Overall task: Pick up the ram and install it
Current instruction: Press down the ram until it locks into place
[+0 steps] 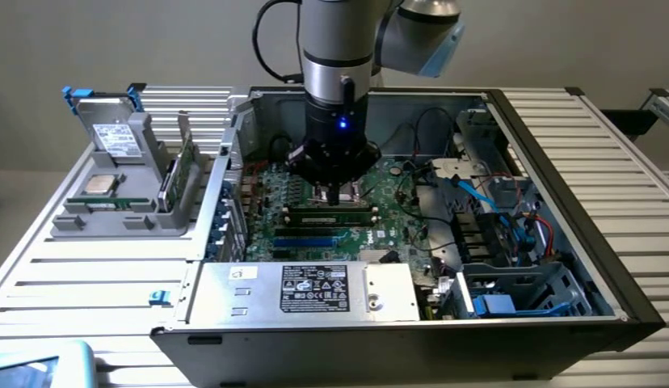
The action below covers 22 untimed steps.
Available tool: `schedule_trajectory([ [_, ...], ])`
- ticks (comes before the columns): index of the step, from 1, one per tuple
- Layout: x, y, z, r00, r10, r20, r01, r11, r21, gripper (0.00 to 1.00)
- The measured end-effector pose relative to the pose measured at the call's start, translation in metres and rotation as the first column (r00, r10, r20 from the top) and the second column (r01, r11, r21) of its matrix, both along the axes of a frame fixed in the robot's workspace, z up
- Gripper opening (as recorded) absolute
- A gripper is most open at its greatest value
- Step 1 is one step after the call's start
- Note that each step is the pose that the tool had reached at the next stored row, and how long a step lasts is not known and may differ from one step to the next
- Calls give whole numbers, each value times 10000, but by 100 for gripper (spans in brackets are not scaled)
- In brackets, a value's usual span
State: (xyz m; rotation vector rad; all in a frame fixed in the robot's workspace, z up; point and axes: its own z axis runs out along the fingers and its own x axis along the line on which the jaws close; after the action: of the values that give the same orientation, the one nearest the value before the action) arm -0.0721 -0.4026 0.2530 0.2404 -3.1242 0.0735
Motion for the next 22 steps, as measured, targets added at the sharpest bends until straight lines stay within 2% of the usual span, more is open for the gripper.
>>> schedule_trajectory([
  [7, 0, 0, 0, 9952, -981, 24, 981, 9952, 1, 11],
  [13, 1, 0, -1, 9844, -1760, 76, 1760, 9844, 10, 11],
  [15, -1, 0, -1, 9805, -1964, 115, 1964, 9805, 5, 11],
  [17, 0, 0, 0, 9776, -2096, 207, 2098, 9777, -64, 11],
  [22, 0, 0, 0, 9703, -2374, 467, 2390, 9705, -317, 11],
])
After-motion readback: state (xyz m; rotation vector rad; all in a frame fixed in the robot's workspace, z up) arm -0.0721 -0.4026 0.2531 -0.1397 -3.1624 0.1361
